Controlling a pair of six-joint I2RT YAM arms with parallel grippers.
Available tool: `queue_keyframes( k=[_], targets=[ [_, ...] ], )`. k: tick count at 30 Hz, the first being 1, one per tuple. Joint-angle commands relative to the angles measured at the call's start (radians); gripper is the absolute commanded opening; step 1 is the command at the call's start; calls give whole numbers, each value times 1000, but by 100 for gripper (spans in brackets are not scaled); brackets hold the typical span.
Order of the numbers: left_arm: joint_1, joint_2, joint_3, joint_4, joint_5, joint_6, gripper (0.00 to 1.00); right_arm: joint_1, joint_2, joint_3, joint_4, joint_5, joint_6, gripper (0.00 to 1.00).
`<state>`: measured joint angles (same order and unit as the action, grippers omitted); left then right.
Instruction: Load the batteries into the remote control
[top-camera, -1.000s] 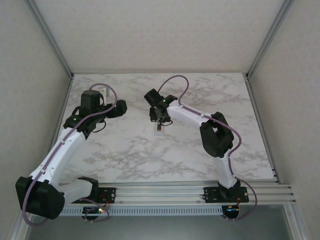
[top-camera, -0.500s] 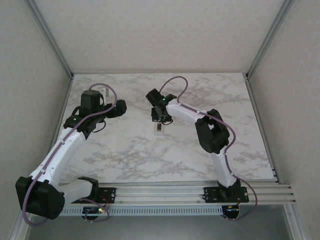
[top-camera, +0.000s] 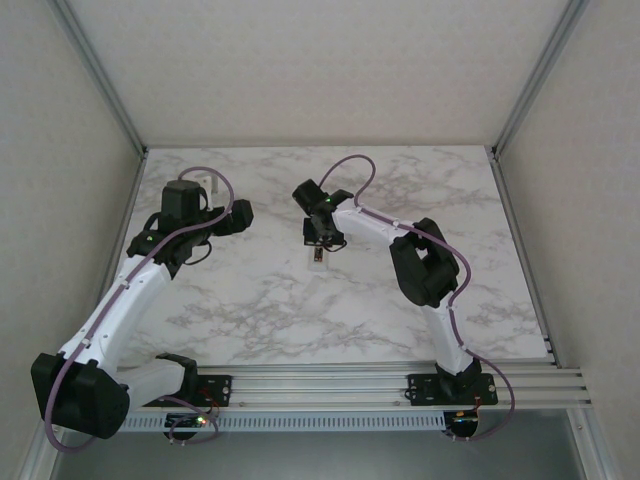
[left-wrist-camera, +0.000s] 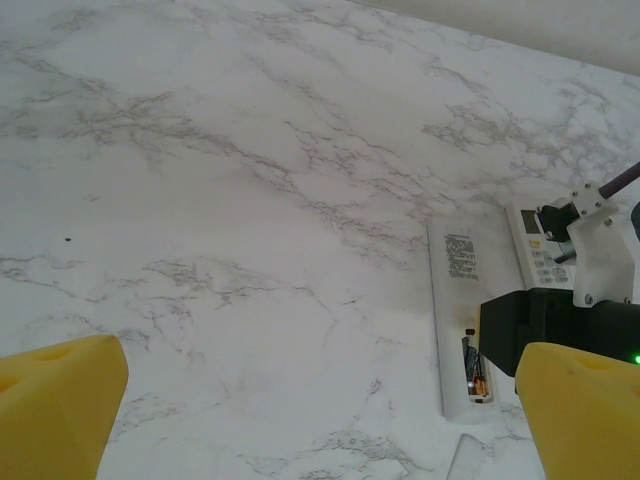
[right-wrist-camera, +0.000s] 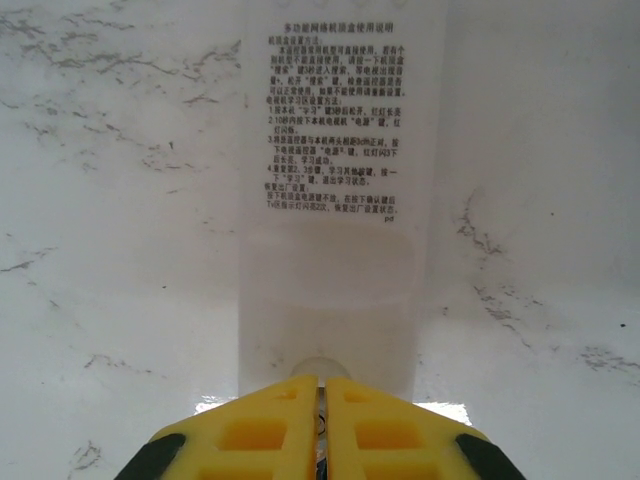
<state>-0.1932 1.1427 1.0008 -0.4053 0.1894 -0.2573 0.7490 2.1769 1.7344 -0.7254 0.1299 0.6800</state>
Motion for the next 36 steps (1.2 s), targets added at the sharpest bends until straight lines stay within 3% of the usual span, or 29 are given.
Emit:
queue_keyframes(
  k=[1, 18, 25, 30, 36],
  targets=[
    [-6, -1, -2, -12, -10, 12, 100, 3, 5, -16, -16, -9, -7, 9],
    [-6, -4, -11, -7, -11, 10, 99, 50, -2, -89, -9, -9, -12, 8],
    [-7, -6, -22, -1, -9, 6, 100, 110, -48, -217, 56, 50, -12, 9],
    [-6, -3, -25, -1, -4, 6, 100, 178, -83, -380, 204, 146, -34, 12],
    [-9, 0, -33, 2, 8, 1, 100, 208, -49, -464, 283, 136, -16, 12]
  ],
)
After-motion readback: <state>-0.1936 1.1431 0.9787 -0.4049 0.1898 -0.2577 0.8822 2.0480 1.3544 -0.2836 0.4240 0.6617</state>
